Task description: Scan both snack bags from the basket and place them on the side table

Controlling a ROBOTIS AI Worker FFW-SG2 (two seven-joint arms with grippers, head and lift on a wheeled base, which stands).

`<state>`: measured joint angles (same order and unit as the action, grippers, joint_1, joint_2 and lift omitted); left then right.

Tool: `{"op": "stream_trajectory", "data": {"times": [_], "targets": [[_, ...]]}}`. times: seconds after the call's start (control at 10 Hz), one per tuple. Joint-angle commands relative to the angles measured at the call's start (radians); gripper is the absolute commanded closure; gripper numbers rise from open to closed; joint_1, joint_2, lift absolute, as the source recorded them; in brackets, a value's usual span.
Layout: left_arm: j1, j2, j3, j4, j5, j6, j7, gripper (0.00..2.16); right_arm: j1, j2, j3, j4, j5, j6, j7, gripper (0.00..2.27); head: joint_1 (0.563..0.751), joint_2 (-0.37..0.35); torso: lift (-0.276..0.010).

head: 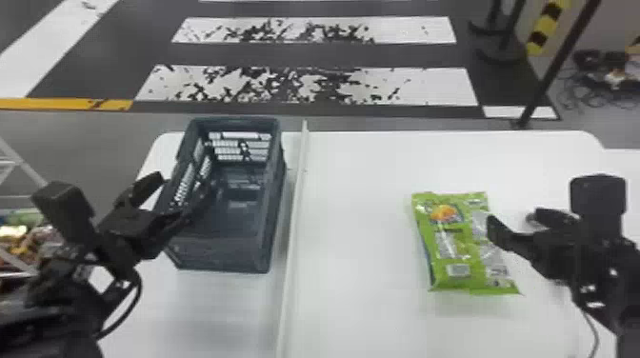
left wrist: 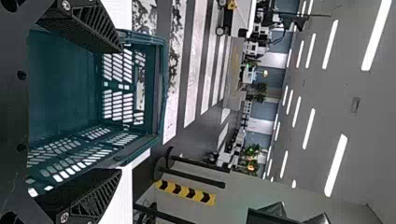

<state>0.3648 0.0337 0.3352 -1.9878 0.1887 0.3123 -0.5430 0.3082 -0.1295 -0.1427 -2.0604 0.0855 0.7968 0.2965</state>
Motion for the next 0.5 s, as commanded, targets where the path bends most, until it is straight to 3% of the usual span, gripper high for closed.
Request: {"op": "stream_trajectory", "data": {"times": [0.0, 0.4], "targets": [[-0.001, 0.0, -0.001, 0.006, 0.0, 0.0, 0.0, 0.09, 0.0, -0.001, -0.067, 0.036, 0.003, 0.009, 0.001, 0.14, 0.695, 0.014, -0.075], [-0.012, -0.005, -0.01, 0.017, -0.005, 0.0, 0.015, 0.09, -0.075, -0.025, -0.109, 0.218, 0.014, -0.012, 0.001, 0.14, 0.695, -0.095, -0.075]]}}
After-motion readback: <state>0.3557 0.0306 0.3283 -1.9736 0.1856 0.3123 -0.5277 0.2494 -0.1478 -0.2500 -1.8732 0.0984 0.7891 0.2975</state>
